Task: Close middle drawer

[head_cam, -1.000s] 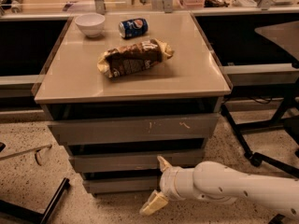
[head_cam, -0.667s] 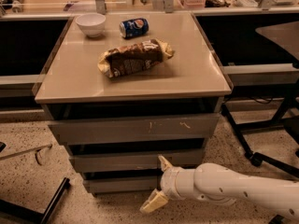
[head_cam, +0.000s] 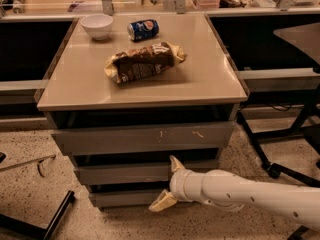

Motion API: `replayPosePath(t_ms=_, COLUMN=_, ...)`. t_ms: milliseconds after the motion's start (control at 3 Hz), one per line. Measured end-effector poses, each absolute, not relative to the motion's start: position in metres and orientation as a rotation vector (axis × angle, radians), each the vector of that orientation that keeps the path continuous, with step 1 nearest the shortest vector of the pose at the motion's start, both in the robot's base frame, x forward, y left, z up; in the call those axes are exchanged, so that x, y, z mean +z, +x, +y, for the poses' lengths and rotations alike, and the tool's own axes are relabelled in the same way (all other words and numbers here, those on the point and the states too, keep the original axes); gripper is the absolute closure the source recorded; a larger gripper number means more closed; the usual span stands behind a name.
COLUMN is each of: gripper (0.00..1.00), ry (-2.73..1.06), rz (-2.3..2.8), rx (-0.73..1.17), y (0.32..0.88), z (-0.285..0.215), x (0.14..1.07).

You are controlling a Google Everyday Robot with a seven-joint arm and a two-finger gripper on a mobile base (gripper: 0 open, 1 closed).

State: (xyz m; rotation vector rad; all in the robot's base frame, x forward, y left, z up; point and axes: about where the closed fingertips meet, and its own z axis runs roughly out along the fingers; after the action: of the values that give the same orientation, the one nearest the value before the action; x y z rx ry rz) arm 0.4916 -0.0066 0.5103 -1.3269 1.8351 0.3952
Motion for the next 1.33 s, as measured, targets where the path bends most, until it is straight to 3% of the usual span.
replayPosePath(t_ms=1333, gripper=0.00, ry=-1.406, rz=1.881, rx=0.444, y=0.535, z=0.020, x=0.459)
